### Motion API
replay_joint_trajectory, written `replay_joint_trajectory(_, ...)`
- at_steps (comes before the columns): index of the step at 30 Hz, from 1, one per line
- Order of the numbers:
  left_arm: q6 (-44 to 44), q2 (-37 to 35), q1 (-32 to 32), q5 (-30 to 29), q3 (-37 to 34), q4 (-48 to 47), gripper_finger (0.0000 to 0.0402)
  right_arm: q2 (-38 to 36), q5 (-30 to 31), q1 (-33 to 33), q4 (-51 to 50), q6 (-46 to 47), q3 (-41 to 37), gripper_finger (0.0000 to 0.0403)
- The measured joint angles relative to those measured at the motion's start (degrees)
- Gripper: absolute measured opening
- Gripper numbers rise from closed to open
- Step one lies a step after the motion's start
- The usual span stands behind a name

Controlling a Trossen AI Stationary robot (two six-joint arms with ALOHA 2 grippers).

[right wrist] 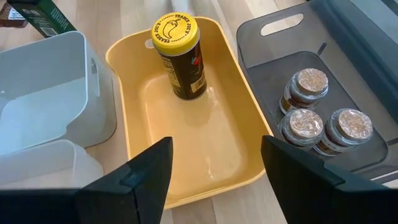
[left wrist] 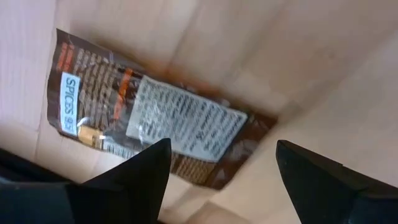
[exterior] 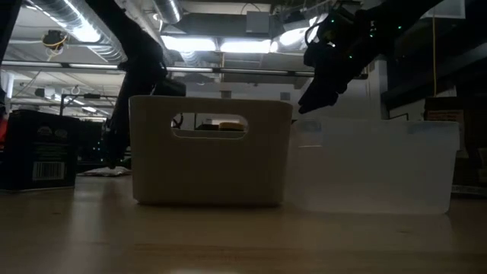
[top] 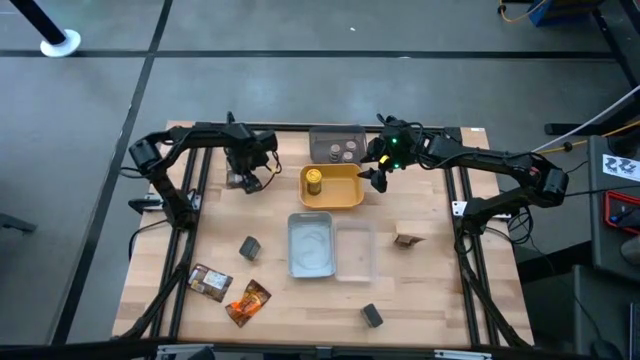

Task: Sort spices by type
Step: Put the top left brown seasoning pack into the gray bin

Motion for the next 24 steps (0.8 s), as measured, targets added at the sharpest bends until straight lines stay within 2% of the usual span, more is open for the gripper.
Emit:
replay_joint_trajectory(12, -0.33, -0.23, 2.83, -0.22, -4.07, 7.95, 0.0274, 0.00, -0.02, 0.00, -0.02, -0.01, 0.01, 0.0246)
replay_joint_trajectory(19, 1.01, -0.37, 3.98, -0.22, -6.26, 7.89, 0.0273, 0.00, -0.02, 0.00, 0.00, 0.00, 0.01, 0.0246)
replay_joint_trajectory(24, 2.81, -0.31, 4.00, -0.59, -6.41, 7.81, 0.0228, 0.00, -0.02, 0.00, -0.02, 0.00, 0.01, 0.0246)
